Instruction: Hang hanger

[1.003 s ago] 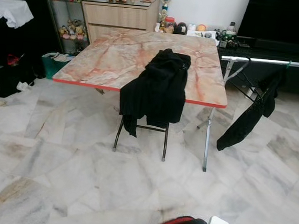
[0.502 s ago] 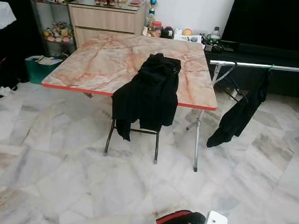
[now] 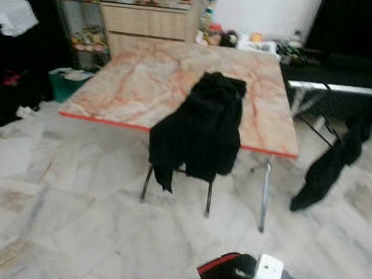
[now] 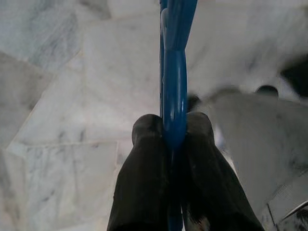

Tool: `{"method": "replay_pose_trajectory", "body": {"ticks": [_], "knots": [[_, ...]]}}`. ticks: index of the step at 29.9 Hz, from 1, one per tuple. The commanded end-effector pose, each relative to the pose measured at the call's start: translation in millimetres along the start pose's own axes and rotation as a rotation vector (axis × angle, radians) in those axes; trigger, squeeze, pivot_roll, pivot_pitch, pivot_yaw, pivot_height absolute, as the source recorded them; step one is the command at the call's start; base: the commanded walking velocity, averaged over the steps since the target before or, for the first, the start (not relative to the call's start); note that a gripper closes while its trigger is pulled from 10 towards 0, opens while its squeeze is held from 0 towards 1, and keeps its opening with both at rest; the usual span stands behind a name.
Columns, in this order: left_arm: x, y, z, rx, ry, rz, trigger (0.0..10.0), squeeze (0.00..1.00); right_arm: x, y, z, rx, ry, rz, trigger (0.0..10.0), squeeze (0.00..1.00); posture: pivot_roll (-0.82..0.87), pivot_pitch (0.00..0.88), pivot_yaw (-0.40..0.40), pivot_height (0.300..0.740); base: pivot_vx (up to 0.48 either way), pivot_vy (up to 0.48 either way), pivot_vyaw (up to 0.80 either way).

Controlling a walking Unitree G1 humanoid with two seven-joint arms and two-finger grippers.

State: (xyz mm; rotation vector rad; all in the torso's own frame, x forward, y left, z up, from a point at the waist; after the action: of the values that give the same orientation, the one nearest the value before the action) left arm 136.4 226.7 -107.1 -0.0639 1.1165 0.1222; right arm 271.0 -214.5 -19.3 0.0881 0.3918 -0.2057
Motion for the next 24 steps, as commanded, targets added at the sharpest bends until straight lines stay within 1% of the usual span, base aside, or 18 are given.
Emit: {"method": "replay_pose_trajectory", "body": {"ticks": [1,3,4,6,8,9,10,13,14,15,16,17,20,21,24], "knots": [[-2.3,8.9,-9.1,0.008,0.030,0.024,10.0,0.00,9.2,15.3,32.0,-0.017,-0.141,0.053,10.0,0.00,0.14,0.000,0.010,0.740,0.311,0.000,0.46],[-2.3,8.7,-9.0,0.009,0.031,0.023,10.0,0.00,12.8,18.1,48.2,-0.010,-0.203,0.057,10.0,0.00,0.14,0.000,0.010,0.740,0.307,0.000,0.00],[-2.2,8.6,-8.9,0.010,0.030,0.022,10.0,0.00,15.3,20.2,67.5,-0.015,-0.283,0.055,10.0,0.00,0.14,0.000,0.008,0.740,0.311,0.000,0.00],[-2.2,8.5,-8.6,0.011,0.030,0.022,10.0,0.00,16.2,22.3,92.6,-0.046,-0.386,0.049,10.0,0.00,0.14,0.000,0.008,0.740,0.309,0.000,0.00],[-2.2,8.4,-8.3,0.013,0.028,0.022,10.0,0.00,10.6,27.9,142.9,-0.077,-0.593,0.040,10.0,0.00,0.14,0.000,0.008,0.740,0.307,0.000,0.00],[-2.2,8.4,-8.3,0.013,0.028,0.022,10.0,0.00,10.6,27.9,142.9,-0.077,-0.593,0.040,10.0,0.00,0.14,0.000,0.008,0.740,0.307,0.000,0.00],[-2.1,8.2,-8.3,0.013,0.028,0.021,10.0,0.00,5.7,31.4,166.9,-0.089,-0.685,0.042,10.0,0.00,0.14,0.000,0.007,0.740,0.300,0.000,0.00],[-2.0,7.8,-8.2,0.015,0.028,0.020,10.0,0.00,-0.6,35.1,194.7,-0.086,-0.781,0.042,10.0,0.00,0.13,0.000,0.008,0.740,0.300,0.000,0.00],[-1.9,7.3,-7.9,0.016,0.028,0.019,10.0,0.00,-2.8,35.8,209.4,-0.066,-0.823,0.036,10.0,0.00,0.13,0.000,0.007,0.740,0.300,0.000,0.00],[-1.8,6.9,-7.7,0.016,0.028,0.018,10.0,0.00,-2.7,36.9,217.0,-0.063,-0.830,0.035,10.0,0.00,0.13,0.000,0.006,0.740,0.300,0.000,0.00],[-1.8,6.9,-7.7,0.016,0.028,0.018,10.0,0.00,-2.7,36.9,217.0,-0.063,-0.830,0.035,10.0,0.00,0.13,0.000,0.006,0.740,0.300,0.000,0.00],[-1.8,6.7,-7.6,0.016,0.028,0.017,10.0,0.00,-2.6,37.8,221.4,-0.062,-0.833,0.035,10.0,0.00,0.13,0.000,0.006,0.740,0.300,0.000,0.00],[-1.6,6.0,-6.9,0.014,0.026,0.015,10.0,0.00,-6.0,44.3,245.1,-0.057,-0.877,0.057,10.0,0.00,0.13,0.000,0.004,0.740,0.300,0.000,0.00],[-1.6,6.0,-7.0,0.014,0.026,0.014,10.0,0.00,-6.6,44.8,247.8,-0.053,-0.878,0.056,10.0,0.00,0.13,0.000,0.004,0.740,0.300,0.000,0.00],[-1.4,5.4,-6.6,0.016,0.027,0.012,10.0,0.00,-2.8,43.9,256.7,0.006,-0.860,0.042,10.0,0.00,0.12,0.000,0.007,0.740,0.300,0.000,0.00]]}}
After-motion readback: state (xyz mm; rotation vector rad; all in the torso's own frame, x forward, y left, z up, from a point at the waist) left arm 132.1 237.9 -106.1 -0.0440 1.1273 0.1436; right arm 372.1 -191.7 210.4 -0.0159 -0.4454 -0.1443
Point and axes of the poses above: a point about 5 cm out from each wrist's last joint towards the gripper, its own x axis pointing out of the wrist towards the gripper, its own z axis along the axis of the wrist's last joint, y = z × x, the point moved 1 cm from there along x, pointing out of the wrist towards the gripper, and after that the axes turned 3 degrees about -x, right-handed, at the moved point
